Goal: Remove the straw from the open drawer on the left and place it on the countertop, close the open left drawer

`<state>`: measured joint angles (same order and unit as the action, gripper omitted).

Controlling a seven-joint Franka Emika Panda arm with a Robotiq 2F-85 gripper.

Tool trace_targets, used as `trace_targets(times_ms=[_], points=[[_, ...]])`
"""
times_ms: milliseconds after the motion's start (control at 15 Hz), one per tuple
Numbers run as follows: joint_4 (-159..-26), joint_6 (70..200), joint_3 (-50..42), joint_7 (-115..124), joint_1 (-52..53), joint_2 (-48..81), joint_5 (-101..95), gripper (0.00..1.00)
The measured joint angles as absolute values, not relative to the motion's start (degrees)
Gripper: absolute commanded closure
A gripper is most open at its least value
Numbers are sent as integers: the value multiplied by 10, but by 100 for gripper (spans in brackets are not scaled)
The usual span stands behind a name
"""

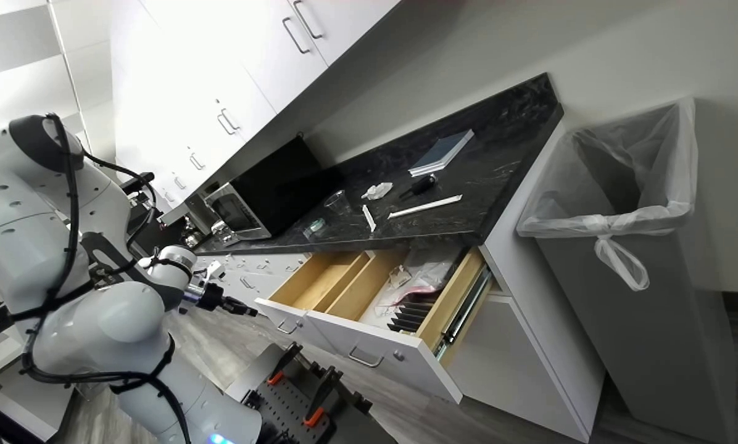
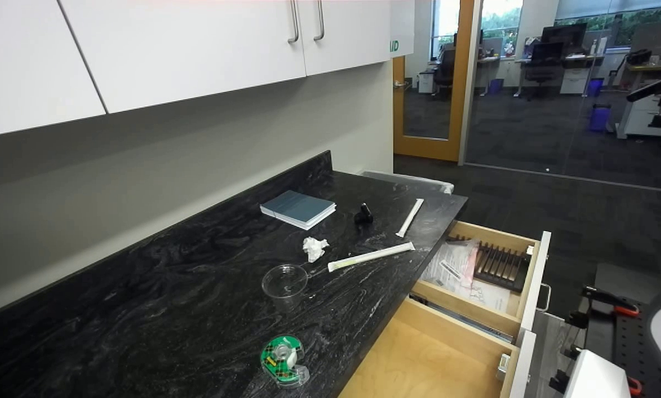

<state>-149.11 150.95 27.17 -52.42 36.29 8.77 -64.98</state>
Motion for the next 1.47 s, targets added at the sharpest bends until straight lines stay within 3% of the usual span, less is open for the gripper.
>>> trace_targets(times_ms=[1133,1467], points=[[-1452,1490,258,-439,339,167,-856,100],[-1438,1402,263,-405,349,192,-911,100]])
